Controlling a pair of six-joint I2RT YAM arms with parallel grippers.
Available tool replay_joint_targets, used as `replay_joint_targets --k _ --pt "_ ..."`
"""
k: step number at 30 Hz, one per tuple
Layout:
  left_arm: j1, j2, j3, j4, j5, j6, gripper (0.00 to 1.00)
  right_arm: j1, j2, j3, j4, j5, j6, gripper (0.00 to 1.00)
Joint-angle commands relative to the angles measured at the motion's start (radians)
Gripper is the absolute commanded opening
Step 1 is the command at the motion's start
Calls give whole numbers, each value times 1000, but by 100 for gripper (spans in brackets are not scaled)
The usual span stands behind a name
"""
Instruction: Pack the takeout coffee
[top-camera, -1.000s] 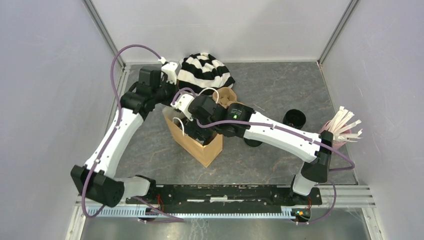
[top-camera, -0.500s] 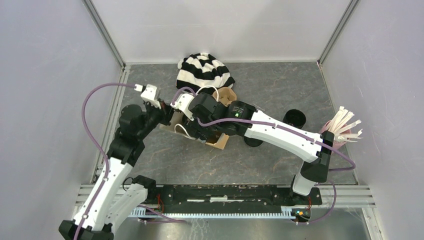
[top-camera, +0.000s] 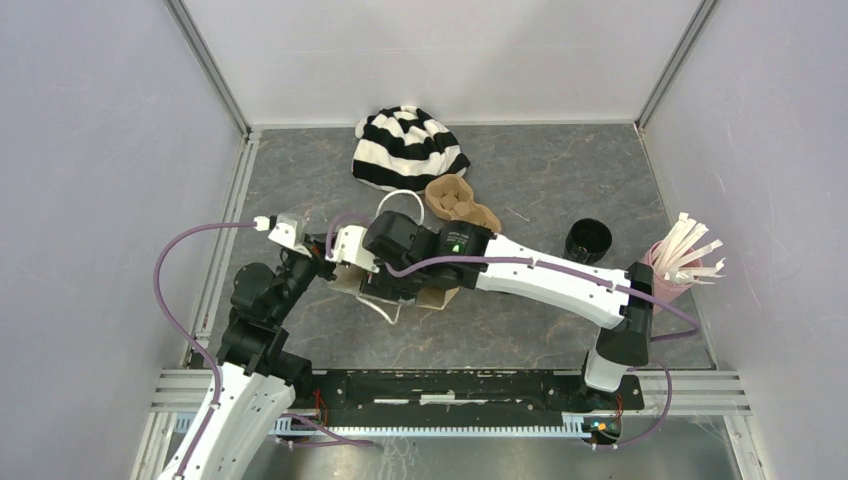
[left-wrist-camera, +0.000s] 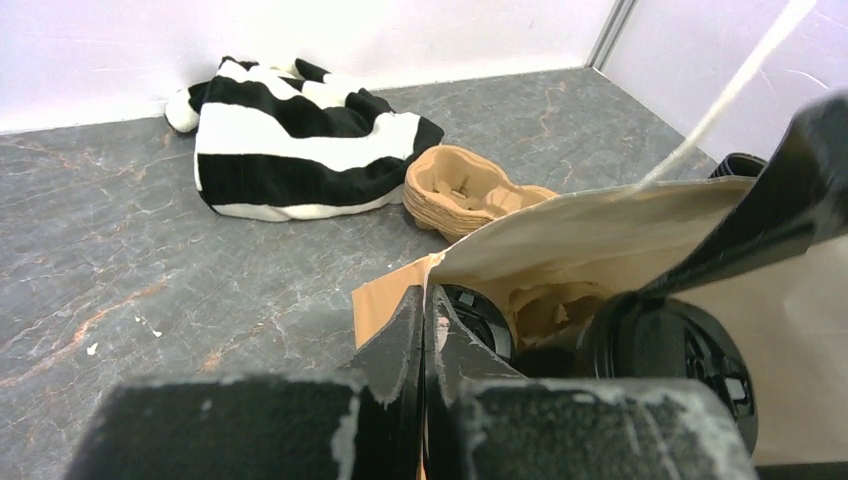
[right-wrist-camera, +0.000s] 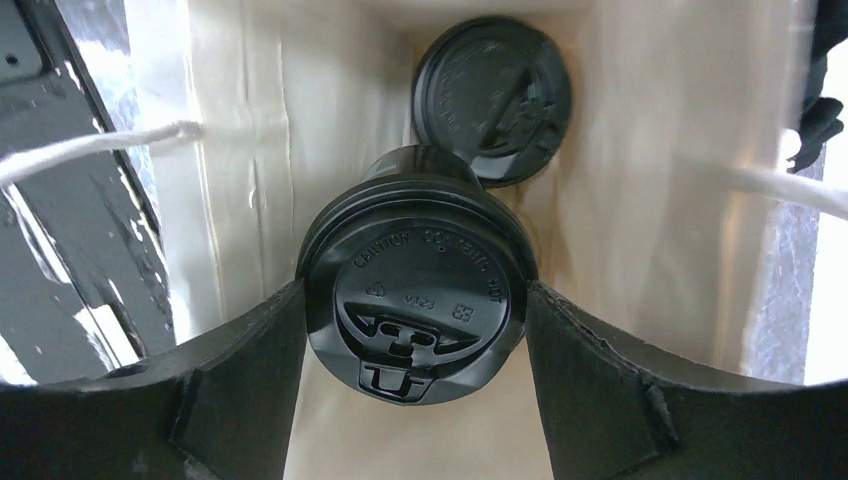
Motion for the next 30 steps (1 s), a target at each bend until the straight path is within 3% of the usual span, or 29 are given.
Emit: replay_joint_targets --k 1,11,19,26,30 --pt "-1 -24 7 51 12 -16 2 26 -17 -74 16 51 -95 56" --pt "-1 -172 19 -113 -24 -55 2 64 -92 -257 116 173 -151 55" --pt "-1 -217 -19 -124 -38 -214 2 63 -110 -306 206 178 -142 54" --pt "-1 -135 34 -247 -94 -291 2 31 -108 -346 227 129 -152 54" --pt "-1 -102 120 -405 -86 -332 13 32 -106 -332 212 77 -140 53"
